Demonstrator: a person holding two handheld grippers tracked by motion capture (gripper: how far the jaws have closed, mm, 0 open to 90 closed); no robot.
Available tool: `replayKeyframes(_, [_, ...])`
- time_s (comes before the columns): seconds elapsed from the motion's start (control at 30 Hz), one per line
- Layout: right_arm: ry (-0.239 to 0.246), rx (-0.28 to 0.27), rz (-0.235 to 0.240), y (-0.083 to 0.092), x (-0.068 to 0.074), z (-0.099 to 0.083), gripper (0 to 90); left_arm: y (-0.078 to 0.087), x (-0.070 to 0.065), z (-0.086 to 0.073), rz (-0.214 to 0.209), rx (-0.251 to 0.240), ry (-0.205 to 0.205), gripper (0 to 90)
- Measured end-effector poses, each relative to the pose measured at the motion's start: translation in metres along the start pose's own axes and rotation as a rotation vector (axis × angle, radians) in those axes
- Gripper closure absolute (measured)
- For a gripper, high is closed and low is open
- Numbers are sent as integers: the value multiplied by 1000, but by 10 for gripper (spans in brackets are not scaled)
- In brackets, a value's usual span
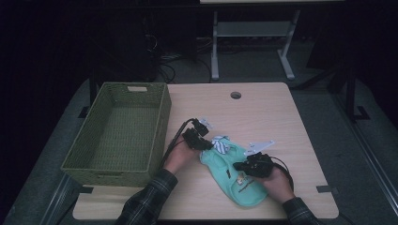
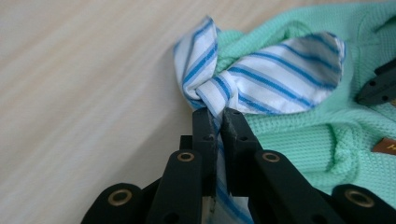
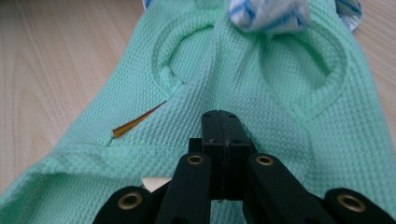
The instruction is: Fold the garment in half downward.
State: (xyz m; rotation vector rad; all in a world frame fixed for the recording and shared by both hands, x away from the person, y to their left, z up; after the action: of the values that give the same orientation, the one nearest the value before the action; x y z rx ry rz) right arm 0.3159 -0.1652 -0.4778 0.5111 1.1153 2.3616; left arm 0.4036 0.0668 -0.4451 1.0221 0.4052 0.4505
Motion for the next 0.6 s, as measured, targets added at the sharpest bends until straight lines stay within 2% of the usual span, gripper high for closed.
replayKeyframes(0.1, [4,6,-6,0,1,1,899,8,2,-1,11,-16,0,853])
replayKeyframes(0.27, [7,8,-8,0,1,1,899,21,-4,3,-5,-55,-2,854])
replayKeyframes(0.37, [-4,8,-10,0,1,2,899,30,-8,7,-19,-85,-25,855])
replayKeyframes(0.43, [-9,8,-8,-1,1,3,899,36,-13,10,-21,-113,-27,857])
replayKeyframes(0.5, [-8,9,-14,-3,0,5,899,42,-17,13,-13,-126,-54,857])
replayKeyframes(0.6, [-12,7,-20,-7,0,11,899,48,-21,15,-15,-145,-60,857])
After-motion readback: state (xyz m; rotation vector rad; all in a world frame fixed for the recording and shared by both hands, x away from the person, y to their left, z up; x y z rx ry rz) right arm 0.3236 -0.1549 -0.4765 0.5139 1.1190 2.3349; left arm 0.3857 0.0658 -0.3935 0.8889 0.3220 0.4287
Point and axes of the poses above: each handheld gripper's, and its own axes: y roughly backward along the jaws, z roughly out of its top, x roughly to its left, the point moved 1 cm from there along -y, roughly forward along the jaws, and after that the axes turned 7 degrees about x, right-handed, at the moved point
